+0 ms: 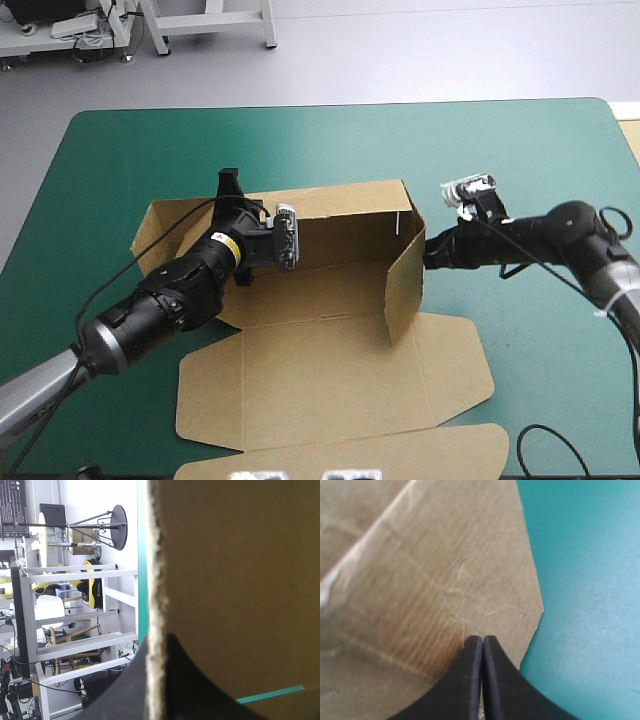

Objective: Fold the box

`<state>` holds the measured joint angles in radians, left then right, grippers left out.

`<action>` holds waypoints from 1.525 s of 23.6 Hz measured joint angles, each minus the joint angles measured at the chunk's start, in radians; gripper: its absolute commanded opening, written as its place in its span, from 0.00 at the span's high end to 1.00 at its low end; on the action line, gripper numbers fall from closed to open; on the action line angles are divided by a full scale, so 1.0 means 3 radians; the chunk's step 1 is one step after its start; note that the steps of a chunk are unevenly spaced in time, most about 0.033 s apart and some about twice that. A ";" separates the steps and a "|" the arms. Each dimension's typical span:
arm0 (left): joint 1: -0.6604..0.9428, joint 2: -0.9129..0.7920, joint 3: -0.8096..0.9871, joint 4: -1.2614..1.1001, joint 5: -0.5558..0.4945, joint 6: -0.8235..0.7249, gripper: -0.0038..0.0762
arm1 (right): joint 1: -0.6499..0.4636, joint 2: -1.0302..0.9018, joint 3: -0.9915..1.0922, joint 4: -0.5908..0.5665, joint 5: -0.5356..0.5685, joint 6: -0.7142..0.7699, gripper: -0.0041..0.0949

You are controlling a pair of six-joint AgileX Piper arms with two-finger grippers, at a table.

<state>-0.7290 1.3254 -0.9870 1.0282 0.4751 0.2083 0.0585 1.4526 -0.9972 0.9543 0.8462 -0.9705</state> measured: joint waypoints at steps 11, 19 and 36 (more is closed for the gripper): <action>0.0000 0.0000 0.0000 0.0026 0.0006 0.0084 0.96 | 0.0000 -0.0563 0.1058 0.1376 -0.0438 -0.2237 0.71; 0.0000 0.0000 0.0000 0.0067 0.0013 0.0252 0.96 | 0.0255 -0.0596 0.1074 0.1490 -0.0493 -0.2542 0.24; 0.0011 -0.0018 0.0000 -0.0476 -0.0649 0.0250 0.73 | 0.1306 -0.0561 0.0874 0.1665 -0.2393 -0.2101 0.98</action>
<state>-0.7257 1.3200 -0.9870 0.8852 0.2804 0.2833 0.4504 1.2844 -0.7349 1.4538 0.1284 -1.6009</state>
